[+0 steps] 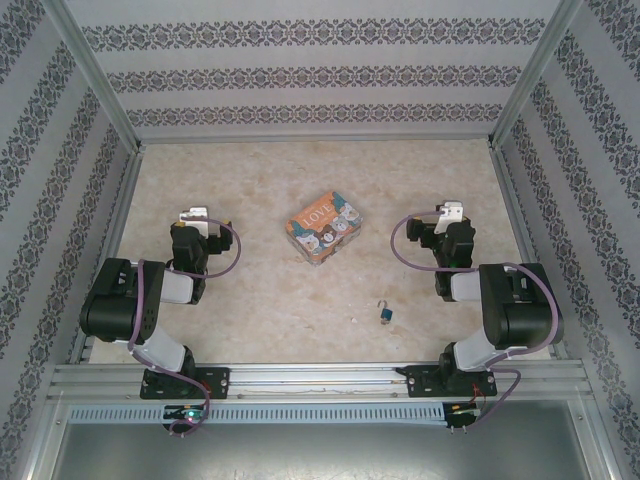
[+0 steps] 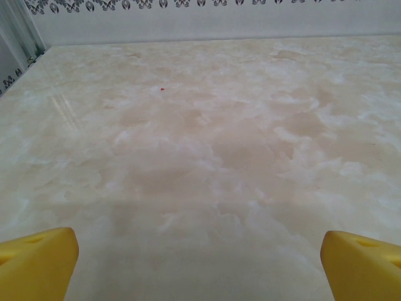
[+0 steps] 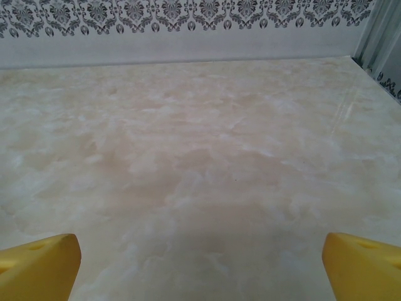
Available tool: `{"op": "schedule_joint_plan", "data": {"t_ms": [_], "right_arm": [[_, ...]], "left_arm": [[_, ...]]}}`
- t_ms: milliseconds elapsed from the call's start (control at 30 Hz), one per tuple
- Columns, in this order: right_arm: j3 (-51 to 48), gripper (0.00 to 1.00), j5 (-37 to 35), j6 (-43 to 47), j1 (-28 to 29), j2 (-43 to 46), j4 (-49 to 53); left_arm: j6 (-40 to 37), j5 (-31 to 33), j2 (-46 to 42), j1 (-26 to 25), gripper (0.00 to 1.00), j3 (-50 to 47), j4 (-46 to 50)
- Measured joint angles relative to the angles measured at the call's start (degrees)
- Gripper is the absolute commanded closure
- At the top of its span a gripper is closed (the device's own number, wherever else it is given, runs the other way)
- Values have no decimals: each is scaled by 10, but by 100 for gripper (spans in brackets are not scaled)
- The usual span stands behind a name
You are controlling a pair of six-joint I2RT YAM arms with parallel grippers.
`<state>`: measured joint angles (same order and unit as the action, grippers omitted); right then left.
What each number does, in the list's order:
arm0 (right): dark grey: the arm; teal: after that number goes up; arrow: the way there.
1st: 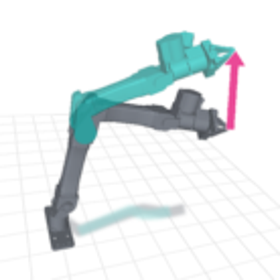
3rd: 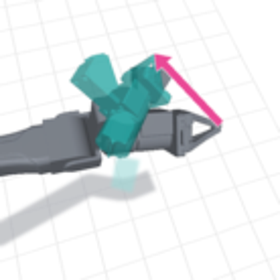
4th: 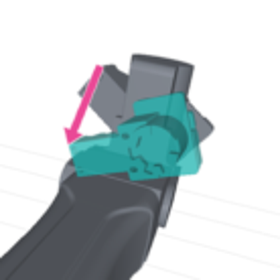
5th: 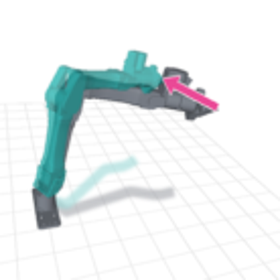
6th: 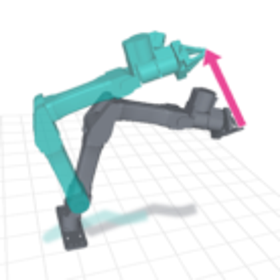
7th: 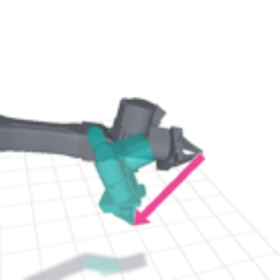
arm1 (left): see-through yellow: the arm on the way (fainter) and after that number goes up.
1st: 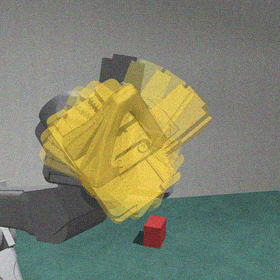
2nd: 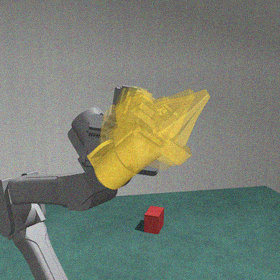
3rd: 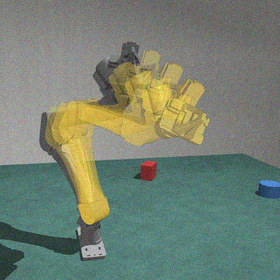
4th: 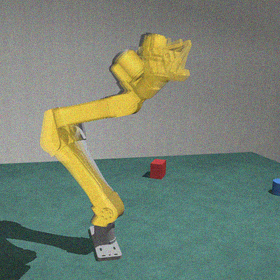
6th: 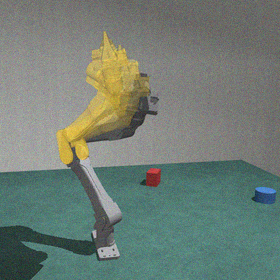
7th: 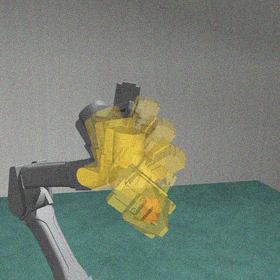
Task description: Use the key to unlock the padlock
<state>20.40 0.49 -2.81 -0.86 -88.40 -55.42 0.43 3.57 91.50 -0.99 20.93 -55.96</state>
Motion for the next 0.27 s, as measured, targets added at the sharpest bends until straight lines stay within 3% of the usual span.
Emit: {"op": "schedule_joint_plan", "data": {"t_ms": [267], "right_arm": [[1,2,-2,0,3,0,10]], "left_arm": [[0,0,0,0,1,0,0]]}}
